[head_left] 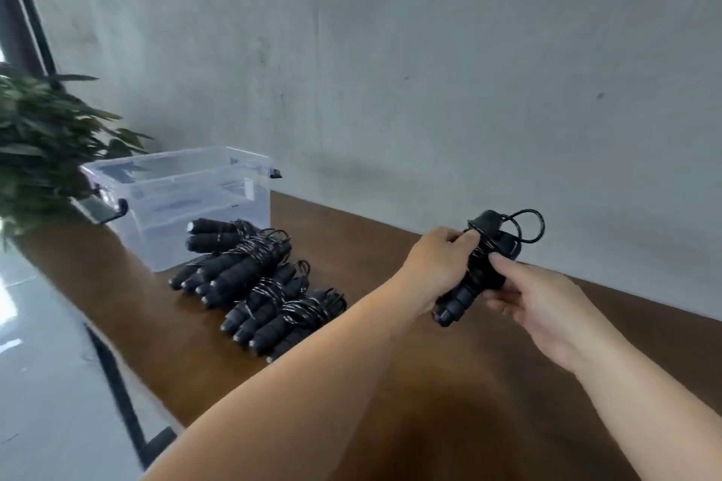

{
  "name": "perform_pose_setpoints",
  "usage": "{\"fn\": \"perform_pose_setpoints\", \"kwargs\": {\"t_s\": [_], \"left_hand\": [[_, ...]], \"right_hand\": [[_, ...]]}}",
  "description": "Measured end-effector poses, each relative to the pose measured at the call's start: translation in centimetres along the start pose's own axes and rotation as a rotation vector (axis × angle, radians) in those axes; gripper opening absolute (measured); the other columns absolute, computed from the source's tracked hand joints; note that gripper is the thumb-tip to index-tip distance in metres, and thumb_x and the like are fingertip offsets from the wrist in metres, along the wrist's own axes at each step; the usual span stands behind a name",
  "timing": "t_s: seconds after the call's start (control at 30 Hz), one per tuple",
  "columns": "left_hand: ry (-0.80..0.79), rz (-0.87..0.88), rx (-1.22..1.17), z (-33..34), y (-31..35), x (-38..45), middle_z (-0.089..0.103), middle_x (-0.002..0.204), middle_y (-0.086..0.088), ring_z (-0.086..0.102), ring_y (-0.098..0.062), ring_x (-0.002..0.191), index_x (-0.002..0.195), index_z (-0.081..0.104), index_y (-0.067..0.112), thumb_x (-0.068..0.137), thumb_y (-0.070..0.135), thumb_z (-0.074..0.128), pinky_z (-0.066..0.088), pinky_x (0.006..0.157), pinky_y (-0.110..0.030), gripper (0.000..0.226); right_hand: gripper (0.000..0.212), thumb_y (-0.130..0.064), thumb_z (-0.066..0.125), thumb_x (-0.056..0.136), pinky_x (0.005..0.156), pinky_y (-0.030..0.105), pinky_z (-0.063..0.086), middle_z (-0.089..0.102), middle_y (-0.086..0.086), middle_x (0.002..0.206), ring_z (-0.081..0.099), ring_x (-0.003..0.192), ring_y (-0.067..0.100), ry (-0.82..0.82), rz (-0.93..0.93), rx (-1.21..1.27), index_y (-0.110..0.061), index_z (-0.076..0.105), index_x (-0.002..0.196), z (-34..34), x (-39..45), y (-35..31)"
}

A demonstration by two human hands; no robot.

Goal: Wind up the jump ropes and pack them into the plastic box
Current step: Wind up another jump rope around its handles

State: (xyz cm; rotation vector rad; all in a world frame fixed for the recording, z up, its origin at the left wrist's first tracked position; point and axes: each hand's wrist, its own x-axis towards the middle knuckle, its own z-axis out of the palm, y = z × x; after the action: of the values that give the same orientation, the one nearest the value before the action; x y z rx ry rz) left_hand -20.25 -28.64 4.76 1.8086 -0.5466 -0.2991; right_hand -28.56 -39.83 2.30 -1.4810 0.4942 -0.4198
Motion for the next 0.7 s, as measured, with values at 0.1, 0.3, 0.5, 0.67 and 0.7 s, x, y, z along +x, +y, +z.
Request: {"fn": "perform_pose_setpoints", "kwargs": {"t_s": [0.1,0.3,0.5,0.67,0.7], "left_hand": [[0.093,0.000,0.147,-2.6,-0.7,-0.3,0.068,0.109,-0.011,0.064,-0.025,0.092,0.105,0.067,0.009,0.097,0.040,0.047,0.051,0.076,-0.033,0.038],[0.203,0.019,0.329,-9.9,-2.6,-1.6,0.063,0.116,0.000,0.059,-0.018,0.103,0.120,0.061,0.018,0.097,0.040,0.049,0.045,0.082,-0.029,0.034],[0.235,-0.060,0.704,-17.5,-4.8,-3.3,0.067,0.114,-0.002,0.060,-0.021,0.105,0.113,0.068,0.018,0.099,0.036,0.046,0.047,0.091,-0.031,0.032],[0.244,-0.100,0.826,-20.3,-7.1,-3.1,0.066,0.110,-0.003,0.060,-0.021,0.097,0.108,0.068,0.017,0.099,0.031,0.043,0.046,0.077,-0.029,0.030],[0.239,-0.101,0.832,-20.6,-7.6,-2.9,0.065,0.112,-0.003,0.059,-0.022,0.099,0.108,0.068,0.016,0.099,0.031,0.042,0.046,0.079,-0.029,0.031]], "right_hand": [[0.026,-0.025,0.064,0.094,0.075,0.035,0.055,0.069,0.015,0.089,0.063,0.079,0.024,-0.056,0.039,0.024,0.000,0.067,0.102,2.6,-0.2,0.2],[0.033,-0.031,0.069,0.091,0.067,0.030,0.058,0.076,0.011,0.082,0.071,0.069,0.020,-0.211,0.099,0.056,-0.001,0.067,0.105,9.6,0.3,0.8],[0.044,-0.034,0.074,0.087,0.075,0.035,0.062,0.073,0.021,0.090,0.074,0.070,0.025,-0.305,0.167,-0.032,0.001,0.064,0.111,17.6,0.4,2.1],[0.048,-0.040,0.075,0.084,0.066,0.030,0.062,0.074,0.018,0.076,0.071,0.059,0.023,-0.288,0.171,-0.166,0.003,0.064,0.104,21.5,0.4,3.3],[0.048,-0.041,0.074,0.084,0.061,0.027,0.061,0.074,0.017,0.075,0.068,0.053,0.020,-0.270,0.159,-0.210,0.002,0.065,0.101,21.9,0.4,3.3]]}}
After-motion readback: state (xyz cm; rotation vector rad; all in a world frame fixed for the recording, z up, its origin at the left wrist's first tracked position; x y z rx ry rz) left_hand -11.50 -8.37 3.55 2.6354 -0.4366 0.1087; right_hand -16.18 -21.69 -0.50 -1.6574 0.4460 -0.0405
